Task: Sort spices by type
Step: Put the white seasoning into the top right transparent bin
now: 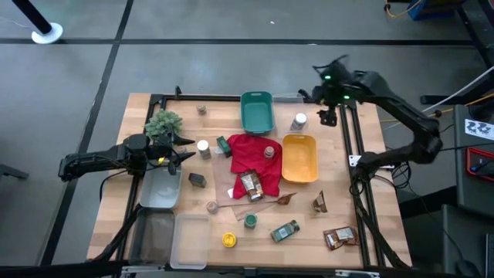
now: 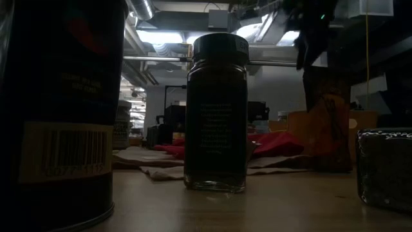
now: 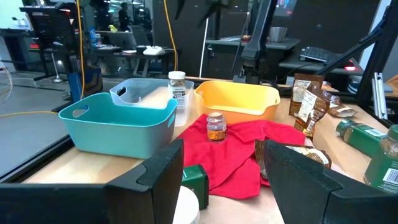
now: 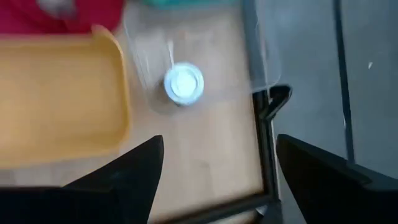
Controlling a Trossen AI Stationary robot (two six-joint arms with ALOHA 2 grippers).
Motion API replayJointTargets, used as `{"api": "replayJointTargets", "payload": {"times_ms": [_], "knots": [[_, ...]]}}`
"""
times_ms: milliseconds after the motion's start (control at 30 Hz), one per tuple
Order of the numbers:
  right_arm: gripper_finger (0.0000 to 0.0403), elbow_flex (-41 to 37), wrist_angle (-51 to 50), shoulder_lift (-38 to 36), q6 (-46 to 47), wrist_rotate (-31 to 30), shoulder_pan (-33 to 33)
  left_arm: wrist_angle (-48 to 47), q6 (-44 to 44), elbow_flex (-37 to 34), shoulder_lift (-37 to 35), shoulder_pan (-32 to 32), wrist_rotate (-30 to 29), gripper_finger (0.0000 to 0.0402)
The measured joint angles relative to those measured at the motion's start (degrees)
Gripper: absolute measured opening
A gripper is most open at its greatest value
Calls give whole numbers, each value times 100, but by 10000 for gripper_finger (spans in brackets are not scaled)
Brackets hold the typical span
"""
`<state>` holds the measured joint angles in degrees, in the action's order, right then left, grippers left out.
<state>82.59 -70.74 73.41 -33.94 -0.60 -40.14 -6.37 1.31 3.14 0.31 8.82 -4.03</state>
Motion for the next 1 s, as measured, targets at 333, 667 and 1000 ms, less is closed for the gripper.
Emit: {"api": "replayJointTargets", "payload": {"times_ms": [333, 667, 1000], "knots": [[310, 0, -184, -1355, 497, 1531, 4, 0, -157, 0, 1, 0, 0, 205], [310, -442, -356, -2344, 788, 2704, 4, 353, -605, -26, 1, 0, 7, 205], [310, -1004, -420, -2654, 474, 2800, -2, 596, 777, -17, 0, 0, 35, 205]]}}
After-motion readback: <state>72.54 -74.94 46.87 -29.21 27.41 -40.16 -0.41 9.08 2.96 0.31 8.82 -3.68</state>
